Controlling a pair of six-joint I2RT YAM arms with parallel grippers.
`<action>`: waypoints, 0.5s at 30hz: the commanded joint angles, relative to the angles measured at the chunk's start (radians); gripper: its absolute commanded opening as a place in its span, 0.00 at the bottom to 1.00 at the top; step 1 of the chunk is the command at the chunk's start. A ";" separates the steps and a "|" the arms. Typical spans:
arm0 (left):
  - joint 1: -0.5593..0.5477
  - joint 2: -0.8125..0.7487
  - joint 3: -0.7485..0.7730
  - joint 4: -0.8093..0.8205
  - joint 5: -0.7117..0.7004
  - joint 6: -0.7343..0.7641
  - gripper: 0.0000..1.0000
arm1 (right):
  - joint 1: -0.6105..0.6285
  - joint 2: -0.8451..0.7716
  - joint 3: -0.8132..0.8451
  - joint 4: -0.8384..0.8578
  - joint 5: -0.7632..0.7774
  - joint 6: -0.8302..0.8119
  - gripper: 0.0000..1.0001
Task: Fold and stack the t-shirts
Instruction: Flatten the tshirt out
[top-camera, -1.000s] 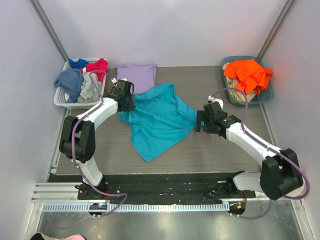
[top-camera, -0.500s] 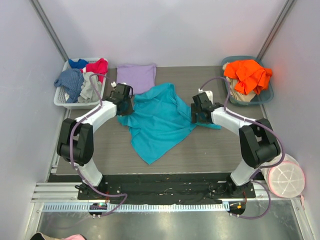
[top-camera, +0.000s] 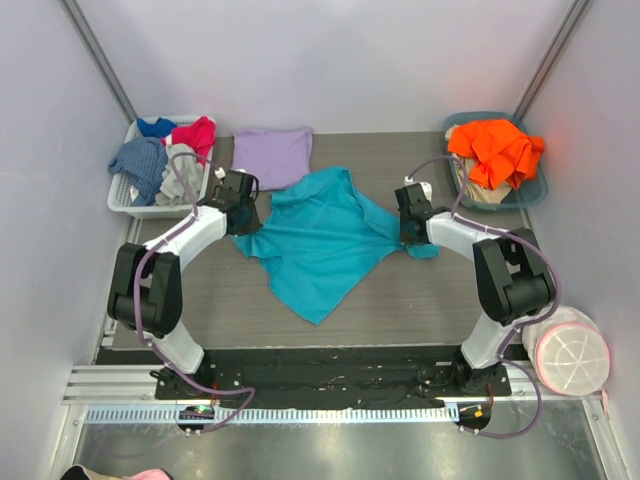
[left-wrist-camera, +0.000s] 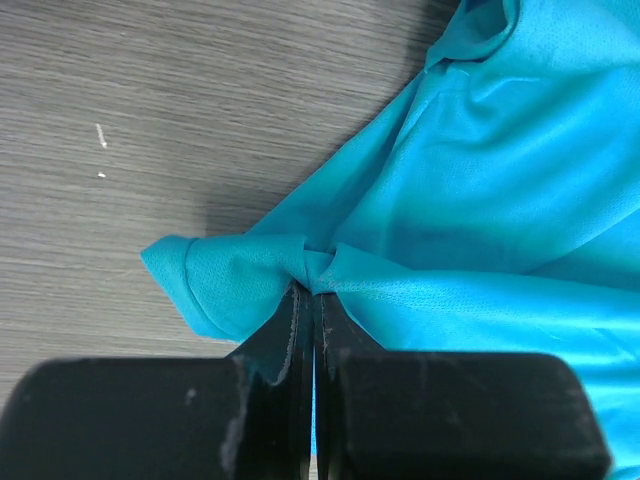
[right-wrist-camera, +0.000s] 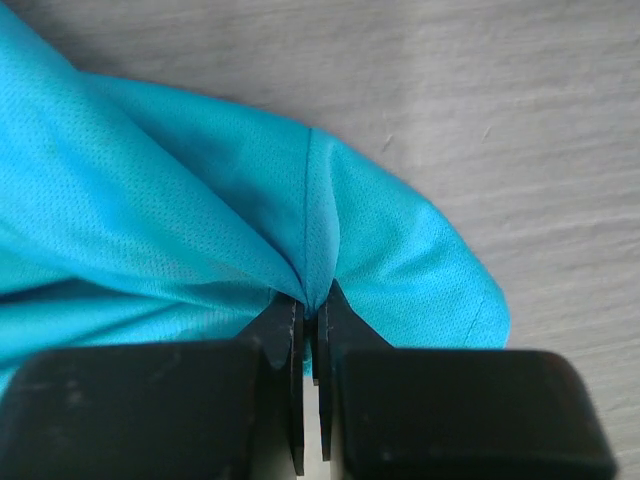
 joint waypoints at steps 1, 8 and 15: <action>0.032 -0.053 0.038 -0.014 0.002 0.018 0.00 | 0.003 -0.199 -0.084 -0.015 -0.129 0.080 0.01; 0.065 -0.045 0.087 -0.042 0.011 0.040 0.00 | 0.052 -0.508 -0.248 -0.136 -0.302 0.216 0.01; 0.072 0.010 0.176 -0.066 -0.012 0.073 0.00 | 0.110 -0.870 -0.302 -0.309 -0.465 0.379 0.01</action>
